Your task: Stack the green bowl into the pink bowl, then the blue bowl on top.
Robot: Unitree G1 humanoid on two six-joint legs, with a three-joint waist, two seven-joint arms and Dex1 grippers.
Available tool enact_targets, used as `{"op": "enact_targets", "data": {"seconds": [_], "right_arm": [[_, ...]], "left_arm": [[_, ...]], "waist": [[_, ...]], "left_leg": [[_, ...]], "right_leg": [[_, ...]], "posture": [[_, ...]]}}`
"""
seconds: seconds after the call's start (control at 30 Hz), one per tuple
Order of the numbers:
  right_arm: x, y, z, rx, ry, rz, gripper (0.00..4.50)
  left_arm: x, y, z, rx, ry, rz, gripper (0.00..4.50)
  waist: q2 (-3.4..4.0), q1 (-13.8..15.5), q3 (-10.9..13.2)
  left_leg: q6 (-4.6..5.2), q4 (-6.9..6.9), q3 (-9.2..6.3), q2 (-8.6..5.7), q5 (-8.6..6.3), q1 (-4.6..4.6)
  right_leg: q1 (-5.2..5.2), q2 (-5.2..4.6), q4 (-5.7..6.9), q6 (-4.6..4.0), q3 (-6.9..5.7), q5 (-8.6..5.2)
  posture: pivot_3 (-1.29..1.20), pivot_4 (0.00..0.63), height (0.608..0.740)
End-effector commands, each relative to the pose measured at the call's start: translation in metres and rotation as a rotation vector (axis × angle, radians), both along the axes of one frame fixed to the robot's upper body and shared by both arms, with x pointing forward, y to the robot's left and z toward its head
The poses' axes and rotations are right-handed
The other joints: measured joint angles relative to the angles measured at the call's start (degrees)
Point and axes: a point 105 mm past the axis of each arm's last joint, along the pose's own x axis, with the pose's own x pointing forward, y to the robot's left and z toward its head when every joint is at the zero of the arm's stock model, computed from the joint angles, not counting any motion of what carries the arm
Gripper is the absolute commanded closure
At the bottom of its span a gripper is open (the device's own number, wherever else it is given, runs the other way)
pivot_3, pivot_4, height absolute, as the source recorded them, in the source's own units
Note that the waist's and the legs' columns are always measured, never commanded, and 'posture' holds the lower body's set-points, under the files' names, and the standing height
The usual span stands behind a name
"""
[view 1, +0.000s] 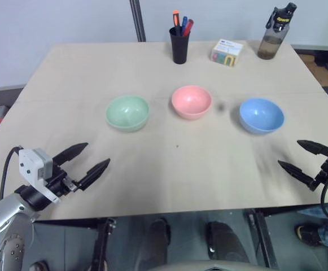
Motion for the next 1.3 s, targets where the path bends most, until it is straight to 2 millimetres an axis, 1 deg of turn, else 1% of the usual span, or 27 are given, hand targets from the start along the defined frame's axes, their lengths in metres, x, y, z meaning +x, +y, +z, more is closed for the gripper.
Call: {"op": "enact_targets", "data": {"seconds": [0.03, 0.27, 0.43, 0.53, 0.6, 0.7, 0.8, 0.87, 0.97, 1.0, 1.03, 1.07, 1.13, 1.17, 1.2, 1.27, 1.3], "right_arm": [[0.002, 0.004, 0.020, -0.038, -0.082, 0.013, 0.00], [0.022, 0.030, 0.027, -0.040, -0.117, 0.061, 0.00], [0.038, 0.060, 0.025, -0.052, -0.131, 0.147, 0.00], [0.052, 0.090, 0.025, -0.078, -0.133, 0.235, 0.00], [0.070, 0.110, 0.023, -0.150, -0.148, 0.237, 0.00], [0.096, 0.147, 0.021, -0.268, -0.188, 0.301, 0.00], [0.120, 0.190, 0.032, -0.244, -0.200, 0.343, 0.00], [0.131, 0.214, 0.036, -0.271, -0.226, 0.380, 0.00], [0.144, 0.234, 0.032, -0.334, -0.240, 0.426, 0.00], [0.150, 0.237, 0.030, -0.347, -0.241, 0.422, 0.52], [0.154, 0.238, 0.028, -0.370, -0.244, 0.426, 0.69], [0.157, 0.239, 0.026, -0.387, -0.248, 0.429, 1.16], [0.163, 0.240, 0.023, -0.414, -0.246, 0.433, 1.59], [0.167, 0.241, 0.021, -0.442, -0.250, 0.433, 2.00], [0.170, 0.243, 0.020, -0.461, -0.254, 0.433, 2.49], [0.173, 0.246, 0.019, -0.491, -0.275, 0.446, 3.17], [0.173, 0.247, 0.019, -0.501, -0.286, 0.453, 3.59]], "left_arm": [[0.002, -0.008, 0.013, 0.008, -0.049, -0.023, 0.08], [0.011, -0.029, 0.016, -0.051, -0.086, -0.038, 0.08], [0.014, -0.039, 0.017, -0.077, -0.096, -0.040, 0.08], [0.014, -0.047, 0.021, -0.121, -0.111, -0.073, 0.08], [0.013, -0.052, 0.020, -0.123, -0.116, -0.095, 0.08], [0.008, -0.055, 0.016, -0.115, -0.109, -0.119, 0.08], [-0.001, -0.055, 0.016, -0.124, -0.101, -0.144, 0.08], [-0.006, -0.055, 0.017, -0.125, -0.099, -0.149, 0.08], [-0.013, -0.054, 0.018, -0.120, -0.097, -0.158, 0.08], [-0.015, -0.054, 0.018, -0.117, -0.098, -0.158, 0.00], [-0.017, -0.054, 0.019, -0.113, -0.099, -0.157, 0.00], [-0.018, -0.054, 0.019, -0.110, -0.100, -0.156, 0.00], [-0.021, -0.054, 0.020, -0.105, -0.103, -0.155, 0.00], [-0.023, -0.053, 0.021, -0.102, -0.106, -0.152, 0.00], [-0.025, -0.053, 0.021, -0.098, -0.108, -0.149, 0.00], [-0.026, -0.054, 0.022, -0.095, -0.112, -0.144, 0.00], [-0.026, -0.054, 0.022, -0.095, -0.114, -0.142, 0.00]], "waist": [[0.00, 0.1, 0.0], [-0.07, 0.2, 0.0], [-0.11, 0.6, 0.0], [-0.12, 0.6, 0.0], [-0.14, 0.4, 0.0], [-0.17, 0.2, 0.0], [-0.20, -0.2, 0.0], [-0.20, -0.5, 0.0], [-0.21, -0.4, 0.0], [-0.23, -0.3, 0.0], [-0.24, -0.3, 0.0], [-0.24, -0.2, 0.0], [-0.23, -0.4, 0.0], [-0.23, -0.5, 0.0], [-0.22, -0.7, 0.0], [-0.20, -1.0, 0.0], [-0.20, -1.0, 0.0]], "left_leg": [[0.00, 0.00, 0.01, 0.00, 0.00, 0.00], [0.00, 0.09, 0.17, 0.04, 0.01, 0.07], [0.02, 0.06, 0.15, 0.04, 0.01, 0.03], [0.02, 0.05, 0.15, 0.04, 0.01, 0.04], [0.02, 0.07, 0.17, 0.05, 0.02, 0.07], [0.01, 0.10, 0.16, 0.06, 0.03, 0.06], [0.01, 0.09, 0.14, 0.07, 0.03, 0.05], [0.01, 0.05, 0.12, 0.07, 0.03, 0.00], [0.01, 0.01, 0.10, 0.06, 0.03, 0.00], [0.01, 0.00, 0.10, 0.05, 0.03, -0.01], [0.01, 0.00, 0.10, 0.03, 0.03, 0.00], [0.01, 0.00, 0.10, 0.03, 0.03, -0.01], [0.01, 0.01, 0.10, 0.02, 0.03, -0.01], [0.01, 0.01, 0.12, 0.02, 0.03, 0.01], [0.01, 0.02, 0.12, 0.03, 0.03, 0.01], [0.00, 0.01, 0.13, 0.05, 0.04, 0.04], [0.00, 0.01, 0.16, 0.06, 0.04, 0.04]], "right_leg": [[0.00, 0.00, 0.00, 0.00, 0.01, 0.00], [0.03, 0.00, 0.00, 0.02, 0.13, 0.01], [0.00, 0.06, 0.01, 0.02, 0.14, 0.03], [0.00, 0.08, 0.01, 0.02, 0.14, 0.04], [0.01, 0.09, 0.02, 0.03, 0.15, 0.05], [0.00, 0.11, 0.05, -0.01, 0.15, 0.09], [-0.02, 0.14, 0.07, -0.19, 0.14, 0.21], [-0.08, 0.14, 0.10, -0.23, 0.14, 0.23], [-0.11, 0.14, 0.13, -0.23, 0.12, 0.23], [-0.10, 0.14, 0.12, -0.23, 0.12, 0.23], [-0.08, 0.13, 0.10, -0.24, 0.12, 0.23], [-0.09, 0.13, 0.11, -0.24, 0.12, 0.23], [-0.08, 0.13, 0.12, -0.24, 0.12, 0.23], [-0.09, 0.13, 0.14, -0.24, 0.13, 0.23], [-0.09, 0.13, 0.14, -0.24, 0.13, 0.23], [-0.19, 0.16, 0.30, -0.24, 0.16, 0.23], [-0.25, 0.18, 0.40, -0.25, 0.20, 0.23]], "posture": [[0.00, 0.150, 0.740], [0.00, 0.150, 0.740], [0.00, 0.150, 0.740], [0.00, 0.150, 0.740], [0.00, 0.150, 0.740], [0.00, 0.150, 0.740], [0.00, 0.150, 0.740], [0.00, 0.150, 0.740], [0.00, 0.150, 0.740], [0.00, 0.150, 0.740], [0.00, 0.150, 0.740], [0.00, 0.150, 0.740], [0.00, 0.150, 0.740], [0.00, 0.150, 0.740], [0.00, 0.150, 0.740], [0.00, 0.150, 0.740], [0.00, 0.150, 0.740]]}}
